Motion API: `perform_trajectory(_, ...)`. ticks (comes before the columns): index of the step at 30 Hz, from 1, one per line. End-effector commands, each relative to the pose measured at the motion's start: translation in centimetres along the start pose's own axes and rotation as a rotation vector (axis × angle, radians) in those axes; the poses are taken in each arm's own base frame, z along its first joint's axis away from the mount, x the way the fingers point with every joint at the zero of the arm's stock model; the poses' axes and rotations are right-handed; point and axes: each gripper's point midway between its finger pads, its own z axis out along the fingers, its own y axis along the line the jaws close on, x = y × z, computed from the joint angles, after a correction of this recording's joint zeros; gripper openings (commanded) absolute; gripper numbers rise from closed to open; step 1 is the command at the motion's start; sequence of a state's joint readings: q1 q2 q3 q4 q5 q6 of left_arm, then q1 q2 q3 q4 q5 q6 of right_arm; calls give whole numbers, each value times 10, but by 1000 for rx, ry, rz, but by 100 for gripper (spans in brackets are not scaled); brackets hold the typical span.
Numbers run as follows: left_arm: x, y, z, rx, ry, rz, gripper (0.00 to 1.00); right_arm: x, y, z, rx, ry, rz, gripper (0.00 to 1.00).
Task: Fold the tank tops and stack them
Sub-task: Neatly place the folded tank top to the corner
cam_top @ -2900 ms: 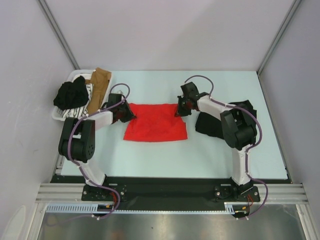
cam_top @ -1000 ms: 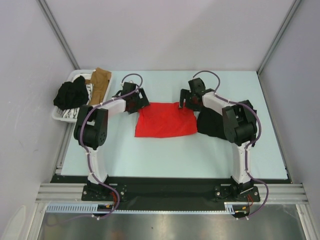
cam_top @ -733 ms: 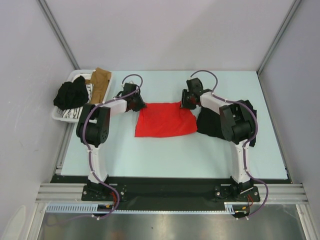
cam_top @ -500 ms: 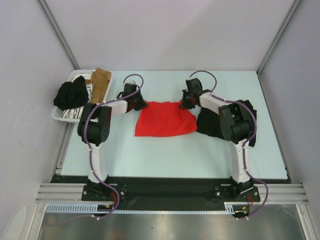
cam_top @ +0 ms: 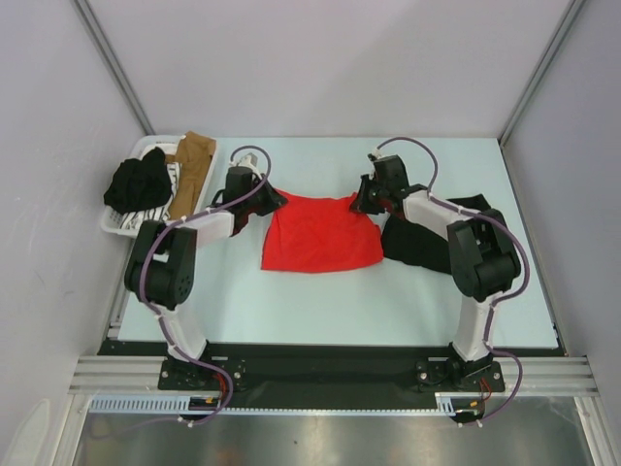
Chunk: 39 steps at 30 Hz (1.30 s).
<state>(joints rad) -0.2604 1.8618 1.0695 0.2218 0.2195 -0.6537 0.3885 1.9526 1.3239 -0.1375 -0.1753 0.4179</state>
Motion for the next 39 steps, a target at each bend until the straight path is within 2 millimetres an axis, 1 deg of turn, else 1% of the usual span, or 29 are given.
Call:
perform_trajectory(1, -41, -44, -42, 122, -113, 47, 0, -39, 44, -41, -119, -116, -38, 0)
perform_trajectory(3, -45, -47, -51, 111, -121, 58, 0, -45, 53, -54, -140, -133, -42, 0)
perform_trajectory(4, -51, -49, -57, 107, -136, 63, 0, -47, 55, -58, -145, -139, -41, 0)
perform_trajectory(6, -52, -51, -60, 116, -128, 58, 0, -53, 60, -66, -154, -150, -41, 0)
perform_trajectory(10, -54, -52, -63, 124, -114, 47, 0, -57, 61, -71, -150, -152, -39, 0)
perform_trajectory(12, -53, -57, -66, 146, -106, 46, 0, -61, 61, -75, -149, -161, -40, 0)
perform_trajectory(14, -57, -63, -71, 152, -109, 48, 0, -66, 64, -83, -159, -172, -45, 0)
perform_trajectory(15, -63, -66, -77, 151, -128, 54, 0, -72, 67, -87, -161, -183, -47, 0)
perform_trajectory(16, -64, -67, -82, 138, -125, 53, 0, -75, 70, -90, -169, -184, -48, 0)
perform_trajectory(18, -75, -76, -92, 149, -151, 67, 0, -79, 74, -98, -174, -190, -56, 0)
perform_trajectory(19, -79, -78, -100, 142, -153, 67, 0, -86, 78, -103, -179, -204, -59, 0)
perform_trajectory(20, -89, -88, -107, 158, -173, 81, 0, -91, 82, -107, -186, -214, -62, 0)
perform_trajectory(21, -93, -93, -111, 164, -184, 87, 0, -92, 82, -110, -180, -204, -59, 0)
perform_trajectory(22, -100, -98, -116, 172, -203, 91, 0, -105, 85, -117, -185, -226, -61, 0)
perform_trajectory(23, -109, -106, -121, 188, -226, 99, 0, -110, 86, -120, -186, -233, -63, 0)
perform_trajectory(24, -109, -107, -123, 182, -212, 92, 0, -110, 86, -120, -184, -221, -58, 0)
perform_trajectory(26, -118, -120, -130, 218, -230, 93, 0, -123, 90, -131, -190, -249, -61, 0)
perform_trajectory(27, -122, -125, -134, 229, -238, 91, 0, -124, 92, -138, -191, -252, -63, 0)
perform_trajectory(28, -125, -128, -135, 233, -242, 89, 0, -128, 92, -143, -190, -263, -65, 0)
perform_trajectory(29, -132, -136, -142, 248, -259, 91, 0, -133, 92, -149, -193, -278, -60, 0)
perform_trajectory(31, -137, -140, -146, 252, -266, 91, 0, -138, 92, -161, -199, -289, -58, 0)
perform_trajectory(32, -142, -147, -152, 269, -278, 94, 0, -140, 90, -165, -192, -289, -61, 0)
perform_trajectory(33, -145, -150, -155, 278, -283, 92, 0, -144, 88, -169, -187, -302, -62, 0)
perform_trajectory(35, -148, -162, -156, 317, -290, 87, 0, -151, 84, -178, -187, -313, -54, 0)
perform_trajectory(36, -147, -164, -150, 322, -279, 78, 0, -161, 76, -185, -184, -331, -34, 0)
perform_trajectory(38, -147, -178, -147, 360, -264, 62, 1, -168, 69, -196, -176, -344, -20, 0)
perform_trajectory(39, -146, -184, -141, 384, -260, 61, 0, -170, 61, -201, -154, -349, -12, 0)
